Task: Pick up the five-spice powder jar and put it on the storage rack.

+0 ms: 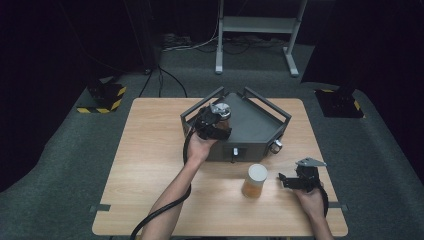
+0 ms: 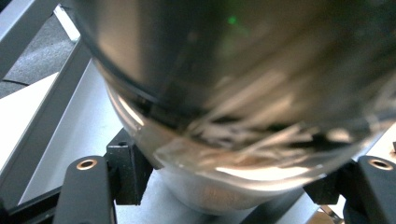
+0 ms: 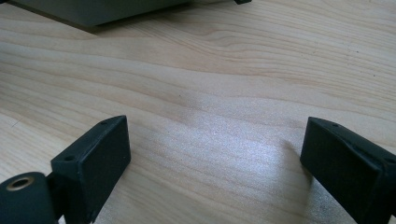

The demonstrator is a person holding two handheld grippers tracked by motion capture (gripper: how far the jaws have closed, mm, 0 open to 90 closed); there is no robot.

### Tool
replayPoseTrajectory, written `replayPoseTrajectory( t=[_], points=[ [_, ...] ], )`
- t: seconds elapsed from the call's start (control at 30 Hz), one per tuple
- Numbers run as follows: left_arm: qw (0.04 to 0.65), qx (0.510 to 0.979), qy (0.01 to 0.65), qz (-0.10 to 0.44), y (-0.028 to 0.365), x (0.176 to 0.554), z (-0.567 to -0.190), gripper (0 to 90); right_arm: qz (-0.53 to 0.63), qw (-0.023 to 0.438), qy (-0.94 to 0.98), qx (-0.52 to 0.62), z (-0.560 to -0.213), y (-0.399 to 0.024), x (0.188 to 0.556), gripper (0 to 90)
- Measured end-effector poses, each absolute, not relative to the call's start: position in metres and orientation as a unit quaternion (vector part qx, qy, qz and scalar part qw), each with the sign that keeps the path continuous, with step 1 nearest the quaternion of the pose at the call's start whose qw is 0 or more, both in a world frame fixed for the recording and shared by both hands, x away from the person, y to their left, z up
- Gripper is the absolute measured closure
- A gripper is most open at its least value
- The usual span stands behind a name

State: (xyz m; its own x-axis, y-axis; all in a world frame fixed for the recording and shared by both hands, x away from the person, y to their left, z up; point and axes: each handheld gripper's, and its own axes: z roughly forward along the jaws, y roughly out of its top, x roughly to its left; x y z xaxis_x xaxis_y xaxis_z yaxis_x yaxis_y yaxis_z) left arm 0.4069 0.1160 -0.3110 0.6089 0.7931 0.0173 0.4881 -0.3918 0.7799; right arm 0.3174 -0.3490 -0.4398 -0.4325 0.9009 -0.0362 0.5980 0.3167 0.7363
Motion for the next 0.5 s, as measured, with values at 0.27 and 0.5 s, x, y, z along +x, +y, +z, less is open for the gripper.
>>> replayPoseTrajectory(
  t=[0.27, 0.5],
  points=[
    [0.381, 0.811, 0.399, 0.196, 0.1156, 0.4106, -0.315, 30.9, 0.332, 0.229, 0.779, 0.481, -0.4398, -0.3491, 0.3174, 8.4],
    [0.378, 0.81, 0.403, 0.194, 0.1164, 0.4124, -0.3193, 30.9, 0.332, 0.228, 0.779, 0.481, -0.4398, -0.349, 0.3174, 8.4]
  ],
)
